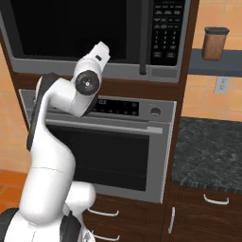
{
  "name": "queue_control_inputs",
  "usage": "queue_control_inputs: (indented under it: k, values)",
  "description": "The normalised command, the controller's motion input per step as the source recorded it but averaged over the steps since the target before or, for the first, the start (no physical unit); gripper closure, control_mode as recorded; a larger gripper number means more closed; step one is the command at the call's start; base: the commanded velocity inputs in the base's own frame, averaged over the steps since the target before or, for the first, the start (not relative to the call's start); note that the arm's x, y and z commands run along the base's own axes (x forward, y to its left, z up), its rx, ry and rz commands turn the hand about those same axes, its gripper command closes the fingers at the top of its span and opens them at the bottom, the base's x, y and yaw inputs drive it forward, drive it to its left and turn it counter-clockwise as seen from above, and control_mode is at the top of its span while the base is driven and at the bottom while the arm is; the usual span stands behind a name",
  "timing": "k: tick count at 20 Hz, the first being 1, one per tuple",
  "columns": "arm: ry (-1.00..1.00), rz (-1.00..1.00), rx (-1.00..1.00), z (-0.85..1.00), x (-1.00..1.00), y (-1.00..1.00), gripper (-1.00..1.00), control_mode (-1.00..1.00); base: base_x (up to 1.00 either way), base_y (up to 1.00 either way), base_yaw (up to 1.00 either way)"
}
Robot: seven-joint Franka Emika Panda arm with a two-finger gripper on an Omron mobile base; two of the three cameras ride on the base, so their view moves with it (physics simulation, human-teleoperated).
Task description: Open the microwave, place the bowl with waffle inside the microwave, then close the microwave door and turn it on.
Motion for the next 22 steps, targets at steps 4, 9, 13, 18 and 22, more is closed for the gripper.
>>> queue_control_inputs:
  k: [4,9,13,18,22]
  values:
    - [-0.01,0.12,-0.10,0.67,-0.75,-0.11,-1.00,-1.00,0.00,0.00,0.00]
    - [-0.03,0.01,-0.18,0.40,-0.88,-0.28,-1.00,-1.00,0.00,0.00,0.00]
    - [0.00,-0.09,-0.33,0.00,-0.58,-0.92,-1.00,-1.00,0.00,0.00,0.00]
    - [0.00,-0.10,-0.35,-0.07,-0.38,-1.00,-1.00,-1.00,0.00,0.00,0.00]
    - [-0.02,-0.02,-0.41,-0.26,-0.19,-1.00,-1.00,-1.00,0.00,0.00,0.00]
